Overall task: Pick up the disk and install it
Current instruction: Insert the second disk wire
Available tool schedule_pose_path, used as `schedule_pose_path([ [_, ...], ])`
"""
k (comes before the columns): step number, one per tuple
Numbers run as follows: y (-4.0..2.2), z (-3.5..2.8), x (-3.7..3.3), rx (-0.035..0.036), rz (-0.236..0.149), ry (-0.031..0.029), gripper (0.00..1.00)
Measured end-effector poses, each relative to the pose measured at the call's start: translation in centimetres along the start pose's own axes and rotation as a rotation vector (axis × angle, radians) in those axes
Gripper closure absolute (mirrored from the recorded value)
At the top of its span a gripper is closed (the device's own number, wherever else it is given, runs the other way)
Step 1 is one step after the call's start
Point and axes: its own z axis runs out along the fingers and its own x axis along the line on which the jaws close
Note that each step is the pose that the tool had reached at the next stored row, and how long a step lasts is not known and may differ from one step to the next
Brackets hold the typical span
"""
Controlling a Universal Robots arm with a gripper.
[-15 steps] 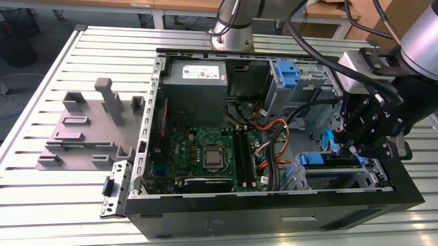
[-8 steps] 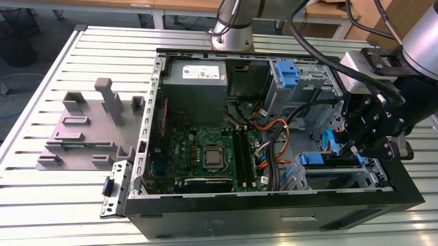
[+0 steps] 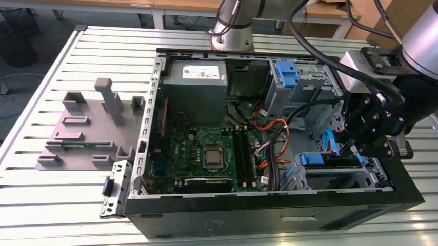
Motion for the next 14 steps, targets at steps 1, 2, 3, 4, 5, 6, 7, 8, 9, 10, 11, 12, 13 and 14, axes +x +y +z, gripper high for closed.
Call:
schedule_pose_path([
  [1, 0.00, 0.00, -0.04, 0.0000, 0.000, 0.0000, 0.71],
  [2, 0.00, 0.00, -0.08, 0.0000, 0.000, 0.0000, 0.71],
  [3, 0.00, 0.01, -0.08, 0.0000, 0.000, 0.0000, 0.71],
  [4, 0.00, 0.01, -0.08, 0.0000, 0.000, 0.0000, 0.71],
  [5, 0.00, 0.01, -0.08, 0.0000, 0.000, 0.0000, 0.71],
  [6, 0.00, 0.01, -0.09, 0.0000, 0.000, -0.0001, 0.71],
  [7, 0.00, 0.02, -0.11, 0.0000, 0.000, -0.0002, 0.71],
  [8, -0.01, 0.01, -0.16, 0.0000, 0.000, 0.0000, 0.71],
  [9, -0.04, 0.02, -0.23, 0.0000, 0.000, 0.0000, 0.71],
  [10, -0.06, 0.02, -0.32, 0.0000, 0.000, 0.0001, 0.71],
  [11, -0.08, 0.04, -0.42, 0.0000, 0.000, -0.0002, 0.71],
  [12, -0.10, 0.03, -0.52, 0.0000, 0.000, -0.0001, 0.71],
  [13, -0.12, 0.03, -0.60, 0.0000, 0.000, 0.0000, 0.71],
  [14, -0.14, 0.04, -0.69, 0.0000, 0.000, -0.0001, 0.71],
])
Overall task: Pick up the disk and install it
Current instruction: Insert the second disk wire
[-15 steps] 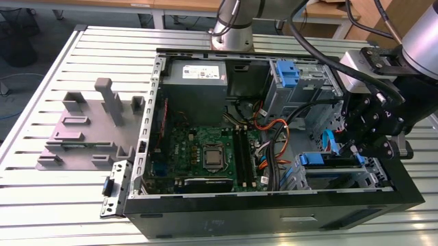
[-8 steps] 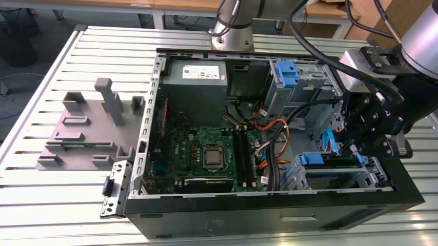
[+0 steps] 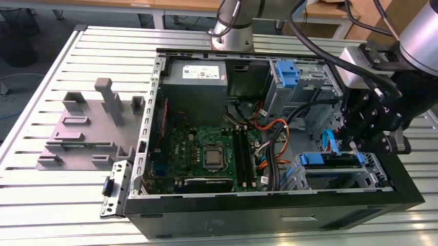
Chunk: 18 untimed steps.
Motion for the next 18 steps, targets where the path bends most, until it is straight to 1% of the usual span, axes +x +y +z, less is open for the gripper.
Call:
schedule_pose_path([
  [5, -0.29, 0.02, -0.32, 0.0000, -0.001, 0.0000, 0.71],
  [14, -1.33, 0.05, -0.66, -0.0001, -0.003, 0.0002, 0.71],
  [18, -1.48, 0.05, -0.79, -0.0001, -0.003, 0.0002, 0.71],
])
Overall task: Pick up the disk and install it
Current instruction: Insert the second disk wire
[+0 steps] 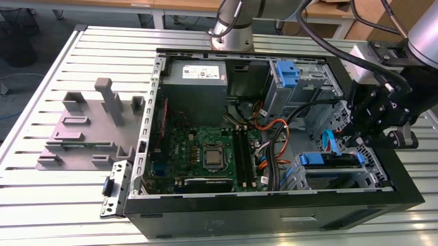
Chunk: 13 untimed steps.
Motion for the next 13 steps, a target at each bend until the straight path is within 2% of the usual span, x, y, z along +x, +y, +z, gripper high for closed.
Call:
schedule_pose_path([
  [8, -0.02, -0.25, -0.25, -0.0002, 0.000, -0.0004, 0.71],
  [13, -0.26, -0.26, -0.58, -0.0002, 0.000, -0.0002, 0.71],
])
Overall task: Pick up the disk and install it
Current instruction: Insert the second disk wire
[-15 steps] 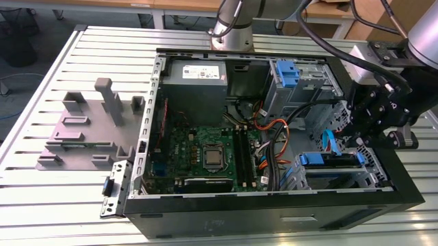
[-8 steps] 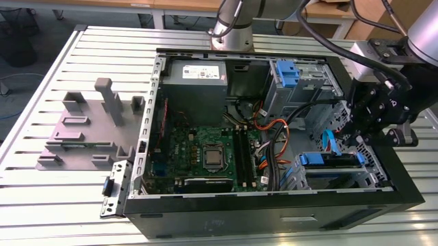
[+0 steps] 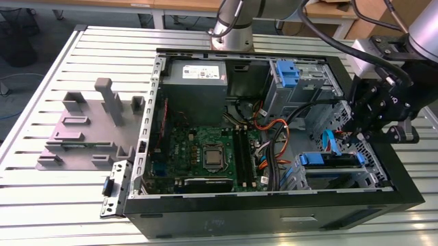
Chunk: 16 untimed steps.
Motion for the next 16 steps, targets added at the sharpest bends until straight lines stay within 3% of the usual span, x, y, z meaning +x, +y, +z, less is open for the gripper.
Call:
schedule_pose_path([
  [16, -2.36, 0.24, -0.17, 0.0000, 0.000, 0.0017, 0.71],
])
